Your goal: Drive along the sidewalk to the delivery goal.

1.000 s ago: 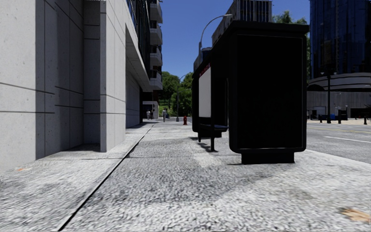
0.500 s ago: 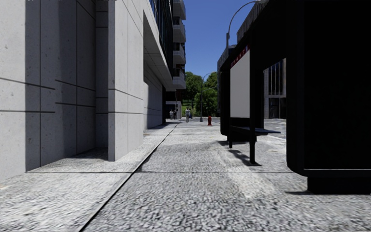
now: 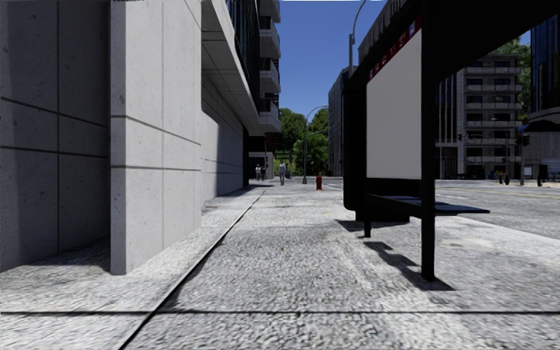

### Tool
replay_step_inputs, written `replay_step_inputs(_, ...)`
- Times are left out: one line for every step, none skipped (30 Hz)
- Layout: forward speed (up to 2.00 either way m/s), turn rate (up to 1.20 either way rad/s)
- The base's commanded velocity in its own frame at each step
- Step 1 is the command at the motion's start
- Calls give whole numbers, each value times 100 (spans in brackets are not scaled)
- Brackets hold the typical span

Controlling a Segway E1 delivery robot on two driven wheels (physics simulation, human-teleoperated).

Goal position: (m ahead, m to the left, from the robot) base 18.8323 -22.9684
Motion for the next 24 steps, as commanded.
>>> replay_step_inputs(200,0)
replay_step_inputs(200,0)
replay_step_inputs(200,0)
replay_step_inputs(200,-72)
replay_step_inputs(200,-72)
replay_step_inputs(200,-120)
replay_step_inputs(200,-77)
replay_step_inputs(200,0)
replay_step_inputs(200,0)
replay_step_inputs(200,0)
replay_step_inputs(200,0)
replay_step_inputs(200,0)
replay_step_inputs(200,0)
replay_step_inputs(200,0)
replay_step_inputs(200,0)
replay_step_inputs(200,0)
replay_step_inputs(200,0)
replay_step_inputs(200,0)
replay_step_inputs(200,0)
replay_step_inputs(200,0)
replay_step_inputs(200,0)
replay_step_inputs(200,0)
replay_step_inputs(200,0)
replay_step_inputs(200,0)
